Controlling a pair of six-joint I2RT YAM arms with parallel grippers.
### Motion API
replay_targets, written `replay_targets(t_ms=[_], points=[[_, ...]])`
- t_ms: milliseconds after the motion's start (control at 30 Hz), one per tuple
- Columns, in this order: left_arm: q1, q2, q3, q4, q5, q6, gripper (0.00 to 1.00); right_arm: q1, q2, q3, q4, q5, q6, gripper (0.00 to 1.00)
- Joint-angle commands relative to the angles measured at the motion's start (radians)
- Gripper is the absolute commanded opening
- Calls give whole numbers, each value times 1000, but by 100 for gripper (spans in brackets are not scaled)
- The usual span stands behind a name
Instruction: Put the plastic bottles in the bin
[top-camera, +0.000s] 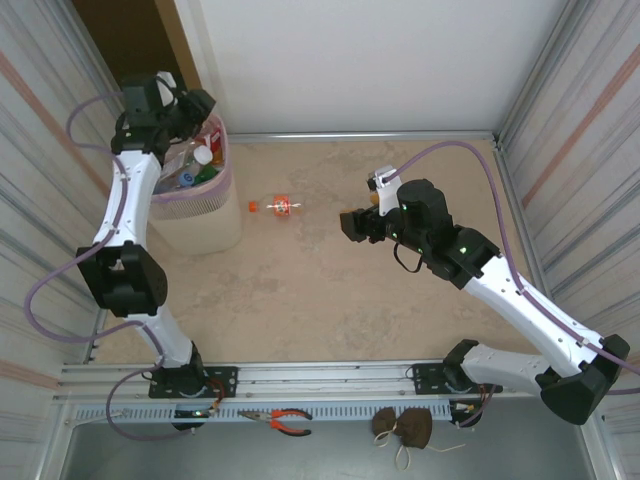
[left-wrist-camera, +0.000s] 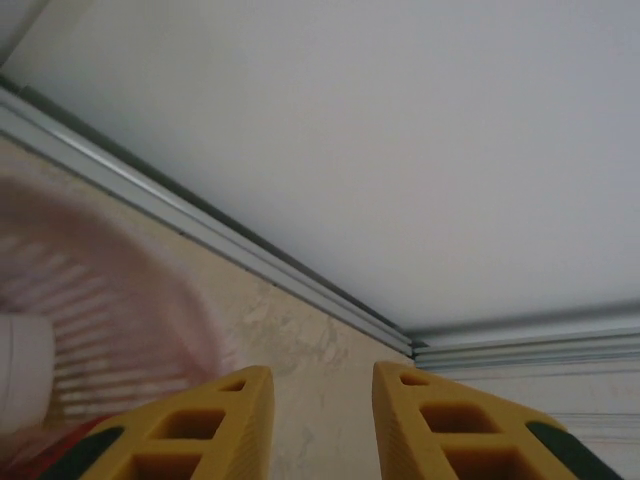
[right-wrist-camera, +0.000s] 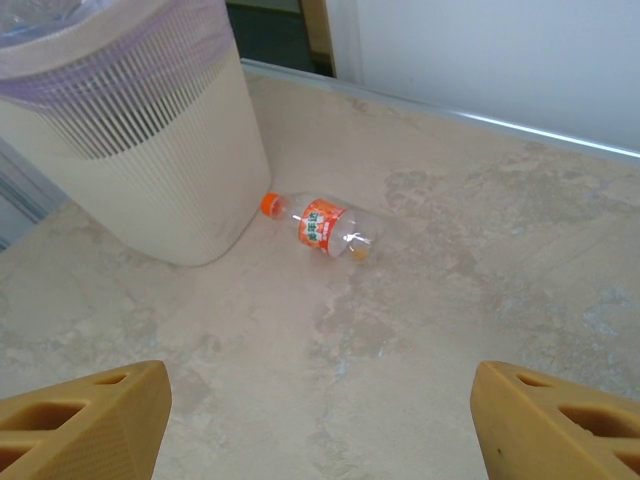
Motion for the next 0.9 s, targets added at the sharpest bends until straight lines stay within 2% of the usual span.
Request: replay_targets(t_ms=[0, 200, 400, 533, 667, 867], points=[[2, -44, -93, -17, 7, 24, 31, -3, -8, -1, 6, -15, 32, 78], [6, -83, -126, -3, 15, 22, 31, 0, -4, 18, 0, -17, 28, 78], [8, -120, -7, -32, 53, 45, 35, -3, 7, 23, 2, -14, 20, 78], [21, -137, 87, -135, 56, 137, 37, -7, 27, 33, 7, -24, 17, 78], [89, -144, 158, -258, 45, 255, 37, -8, 47, 41, 15, -44, 16, 78], [258, -136, 145, -310, 93, 345, 37, -12, 68, 44, 29, -66, 17, 78]])
